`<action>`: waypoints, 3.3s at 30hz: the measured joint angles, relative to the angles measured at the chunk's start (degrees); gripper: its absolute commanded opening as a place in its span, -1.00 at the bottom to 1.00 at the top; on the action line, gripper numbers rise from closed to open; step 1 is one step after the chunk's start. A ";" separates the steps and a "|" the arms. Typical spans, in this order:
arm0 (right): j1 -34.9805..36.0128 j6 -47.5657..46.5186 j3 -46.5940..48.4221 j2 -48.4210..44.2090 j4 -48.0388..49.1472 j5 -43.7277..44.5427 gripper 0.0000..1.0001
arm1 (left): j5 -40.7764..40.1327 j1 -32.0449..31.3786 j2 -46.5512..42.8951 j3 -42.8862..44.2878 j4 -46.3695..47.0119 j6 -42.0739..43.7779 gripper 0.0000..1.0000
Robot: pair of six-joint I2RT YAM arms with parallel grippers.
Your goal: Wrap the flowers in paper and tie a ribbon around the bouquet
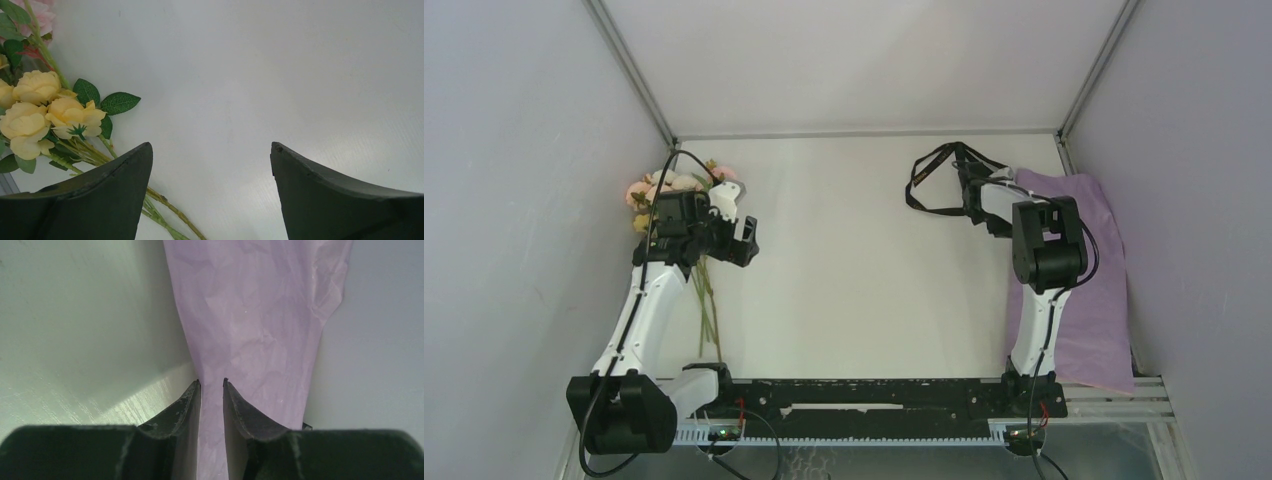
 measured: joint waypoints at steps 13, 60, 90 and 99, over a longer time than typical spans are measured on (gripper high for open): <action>-1.70 0.00 -1.05 -5.16 -0.57 -4.04 -1.00 | 0.11 0.00 0.50 0.00 0.00 -0.04 0.83; 36.63 20.92 46.38 15.61 13.97 -52.96 0.22 | -9.44 2.71 6.49 5.44 -4.59 2.47 0.73; 13.31 16.02 -20.22 -19.87 8.09 -67.01 0.16 | -12.72 -43.04 8.74 -5.40 5.84 14.53 0.99; 12.13 15.39 -23.69 -22.34 7.56 -65.05 -0.01 | -15.45 -45.48 13.35 -7.34 12.15 14.47 1.00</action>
